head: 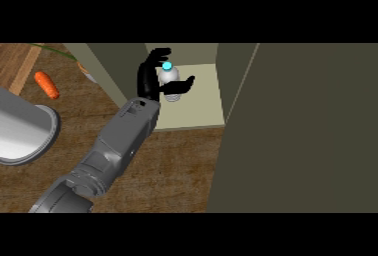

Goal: Pick up the bottled water, place it into the cabinet and close the cabinet

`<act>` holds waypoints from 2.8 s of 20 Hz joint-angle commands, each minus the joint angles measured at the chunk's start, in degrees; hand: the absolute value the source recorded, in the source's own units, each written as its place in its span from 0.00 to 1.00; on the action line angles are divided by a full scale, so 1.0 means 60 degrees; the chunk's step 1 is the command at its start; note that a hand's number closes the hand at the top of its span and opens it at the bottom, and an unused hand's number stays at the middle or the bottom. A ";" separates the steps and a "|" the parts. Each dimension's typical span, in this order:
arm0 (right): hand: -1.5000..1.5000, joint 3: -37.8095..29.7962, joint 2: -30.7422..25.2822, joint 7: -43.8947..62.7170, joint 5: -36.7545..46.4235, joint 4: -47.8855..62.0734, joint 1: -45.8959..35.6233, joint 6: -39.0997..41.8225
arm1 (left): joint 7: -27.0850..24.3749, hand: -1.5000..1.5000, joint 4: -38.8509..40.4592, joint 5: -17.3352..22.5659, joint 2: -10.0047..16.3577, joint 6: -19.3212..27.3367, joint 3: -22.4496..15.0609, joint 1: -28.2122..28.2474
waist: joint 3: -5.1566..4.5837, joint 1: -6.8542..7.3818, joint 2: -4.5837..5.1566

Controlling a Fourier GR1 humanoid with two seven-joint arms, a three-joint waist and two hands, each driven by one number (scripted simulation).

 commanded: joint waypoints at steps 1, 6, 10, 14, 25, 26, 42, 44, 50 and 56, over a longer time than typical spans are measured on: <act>0.00 -0.0129 -0.0207 0.0184 0.0013 -0.0803 0.0162 0.0102 | 0.0203 0.00 0.0664 -0.0434 0.0181 0.0297 -0.0276 -0.0116 | 0.0000 0.0028 -0.0006; 0.00 0.0364 -0.0240 0.0134 0.0253 -0.0834 0.0374 0.0048 | 0.0085 0.00 0.0796 -0.0522 -0.0080 0.1021 -0.0260 -0.0091 | -0.0009 -0.0057 -0.0004; 0.00 -0.0071 -0.0481 0.0325 -0.0020 -0.1046 0.0277 0.0135 | -0.0012 0.00 0.0792 -0.0495 0.0285 0.0624 -0.0163 0.0026 | -0.0012 -0.0046 0.0037; 0.00 0.0318 -0.0164 -0.0179 0.0173 -0.0440 0.0146 0.0080 | -0.0210 0.00 0.0476 -0.0345 0.0096 0.0408 0.0045 -0.0031 | -0.0009 0.0010 0.0011; 0.00 0.0588 -0.0363 -0.0033 0.0292 -0.0796 0.0386 -0.0030 | -0.2800 1.00 -0.1159 0.0872 -0.0082 -0.2891 0.0931 0.0923 | -0.0020 0.0088 -0.0093; 0.00 0.0129 -0.0529 0.0150 0.0046 -0.1060 0.0407 -0.0027 | -0.2495 1.00 -0.1214 0.0855 -0.0082 -0.3192 0.0811 0.0570 | -0.0011 0.0153 -0.0116; 0.00 0.0264 -0.0884 -0.0172 0.0472 -0.0986 0.0951 -0.0540 | -0.1210 1.00 -0.4673 0.2749 -0.0083 -0.6298 -0.0975 0.3039 | 0.0006 0.0799 -0.0393; 0.00 -0.0067 -0.1162 0.0064 0.0359 -0.1229 0.0869 -0.0417 | -0.1437 1.00 -0.5423 0.2693 -0.0084 -0.6350 -0.1137 0.3818 | 0.0004 0.0820 -0.0353; 0.00 0.0120 -0.1258 0.0140 0.0474 -0.1050 0.0637 -0.0516 | -0.0308 1.00 -0.8228 0.2991 0.0271 -0.6030 -0.1729 0.5600 | -0.0003 0.1141 -0.0467; 1.00 0.0009 -0.1675 0.0448 0.0002 -0.0931 0.0317 -0.0024 | 0.0522 1.00 -1.1685 0.3076 0.0947 -0.5860 -0.2471 0.8323 | 0.0009 0.1099 -0.0384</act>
